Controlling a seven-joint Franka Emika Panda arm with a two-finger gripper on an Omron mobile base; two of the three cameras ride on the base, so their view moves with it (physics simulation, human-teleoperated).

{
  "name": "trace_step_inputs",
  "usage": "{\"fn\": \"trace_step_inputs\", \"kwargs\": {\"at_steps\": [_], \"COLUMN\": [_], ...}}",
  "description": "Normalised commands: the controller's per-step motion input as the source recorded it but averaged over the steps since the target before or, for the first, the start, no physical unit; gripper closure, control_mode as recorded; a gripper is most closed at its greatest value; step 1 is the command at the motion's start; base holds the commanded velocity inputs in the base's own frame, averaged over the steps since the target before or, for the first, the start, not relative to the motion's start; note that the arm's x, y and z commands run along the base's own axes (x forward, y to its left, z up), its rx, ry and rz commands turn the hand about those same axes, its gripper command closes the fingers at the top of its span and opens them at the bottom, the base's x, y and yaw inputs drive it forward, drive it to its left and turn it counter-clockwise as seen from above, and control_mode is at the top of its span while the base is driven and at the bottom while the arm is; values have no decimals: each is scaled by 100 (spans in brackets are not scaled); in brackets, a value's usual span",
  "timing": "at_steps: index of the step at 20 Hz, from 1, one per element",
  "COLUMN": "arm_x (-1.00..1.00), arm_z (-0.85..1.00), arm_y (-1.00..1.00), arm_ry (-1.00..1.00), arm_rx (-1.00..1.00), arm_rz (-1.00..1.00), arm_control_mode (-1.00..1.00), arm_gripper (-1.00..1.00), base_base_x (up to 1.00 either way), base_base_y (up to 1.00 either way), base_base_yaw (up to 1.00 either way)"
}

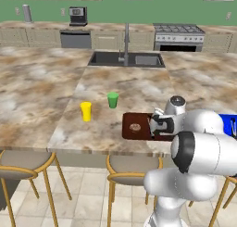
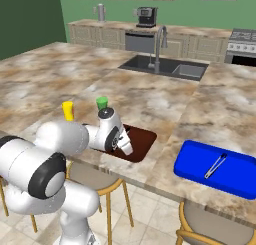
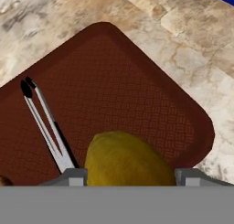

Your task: Gather the mushroom and lemon from the fridge and place them on a tray on the dining counter. Then gather the chicken drumstick and fish from the fridge and place them on the other tray.

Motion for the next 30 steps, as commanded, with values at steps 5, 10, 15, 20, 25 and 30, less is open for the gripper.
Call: {"fn": "trace_step_inputs", "kwargs": {"at_steps": [5,10,15,20,25,30], "arm_x": [20,5,-32,-21,-49,-96], "arm_z": [-24,-15,39,85,69,30], "arm_y": [0,-1,0,-2,-1,0], "arm_ry": [0,0,-2,0,0,0], "arm_rx": [0,0,0,0,1,0], "arm_rz": [0,0,0,1,6,15], "arm_control_mode": [-100,-100,-100,-100,-100,-100], "arm_gripper": [-100,-100,-100,-100,-100,-100], "base_base_x": [0,0,0,0,0,0], "base_base_y": [0,0,0,0,0,0], "base_base_yaw": [0,0,0,0,0,0]}}
